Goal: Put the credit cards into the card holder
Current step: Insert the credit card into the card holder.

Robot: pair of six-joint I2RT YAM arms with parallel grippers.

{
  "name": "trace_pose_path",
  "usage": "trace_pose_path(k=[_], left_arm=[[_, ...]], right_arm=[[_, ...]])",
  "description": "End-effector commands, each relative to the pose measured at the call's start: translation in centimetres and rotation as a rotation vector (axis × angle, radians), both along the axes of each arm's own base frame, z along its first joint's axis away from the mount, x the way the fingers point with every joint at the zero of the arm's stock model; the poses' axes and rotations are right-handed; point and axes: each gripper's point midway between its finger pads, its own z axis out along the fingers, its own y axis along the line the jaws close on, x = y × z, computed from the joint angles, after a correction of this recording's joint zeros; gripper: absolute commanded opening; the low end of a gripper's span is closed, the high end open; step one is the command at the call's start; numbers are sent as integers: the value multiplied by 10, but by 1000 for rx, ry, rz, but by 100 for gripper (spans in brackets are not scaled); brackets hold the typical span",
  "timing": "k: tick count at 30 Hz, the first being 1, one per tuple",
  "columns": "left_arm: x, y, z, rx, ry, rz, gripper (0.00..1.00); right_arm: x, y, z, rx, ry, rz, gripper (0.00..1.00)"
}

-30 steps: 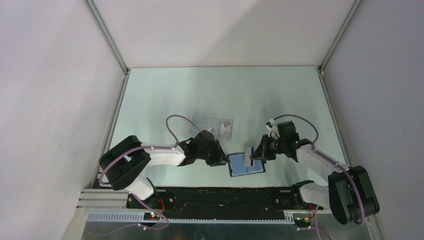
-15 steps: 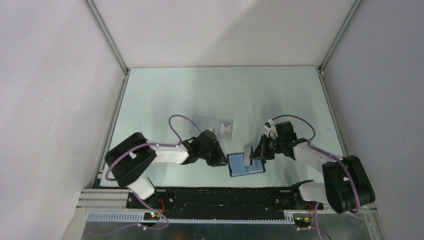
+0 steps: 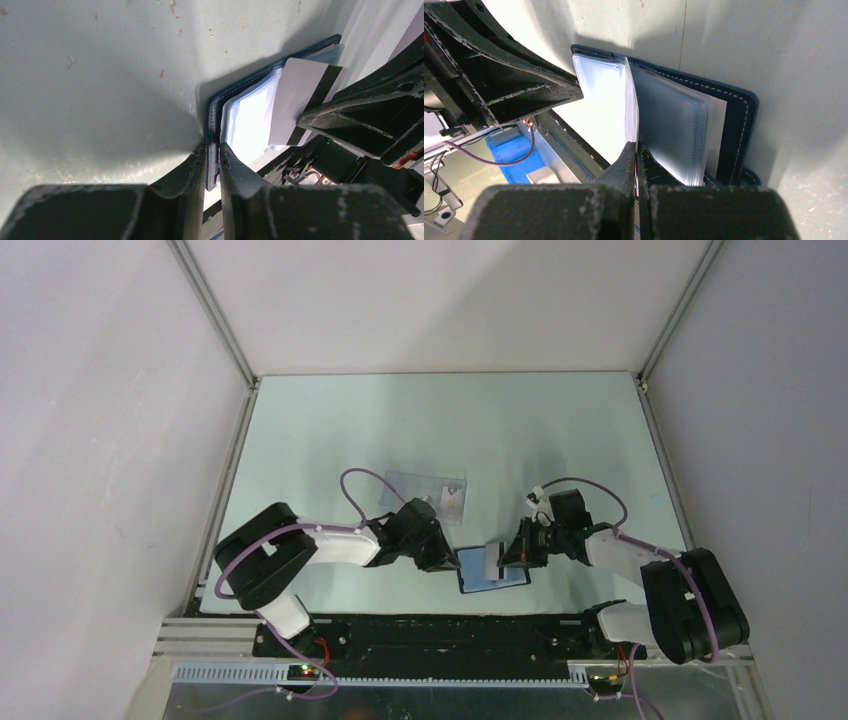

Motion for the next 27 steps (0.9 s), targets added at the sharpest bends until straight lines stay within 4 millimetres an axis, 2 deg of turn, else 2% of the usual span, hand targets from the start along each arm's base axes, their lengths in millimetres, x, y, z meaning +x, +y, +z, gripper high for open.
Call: trace_pose_path(k=[1,10,15,21,27], left_arm=[[-1,4,-10,50,0,-20,22],[0,3,-12,61,1,-31,20],[1,2,-13,77,-5,-48,18],[2,3,-15,105,-5,-60,14],[2,7,-18,140,-1,-68,11]], right_arm=[[-15,-1,-14,-37,40,14,0],[-26,-3,-22,-73,93,33,0],[-20,-1,-22,-85,115,60,0],[-21,0,-35,-118,216,99,0],[-25,1,-37,-153,269,135,0]])
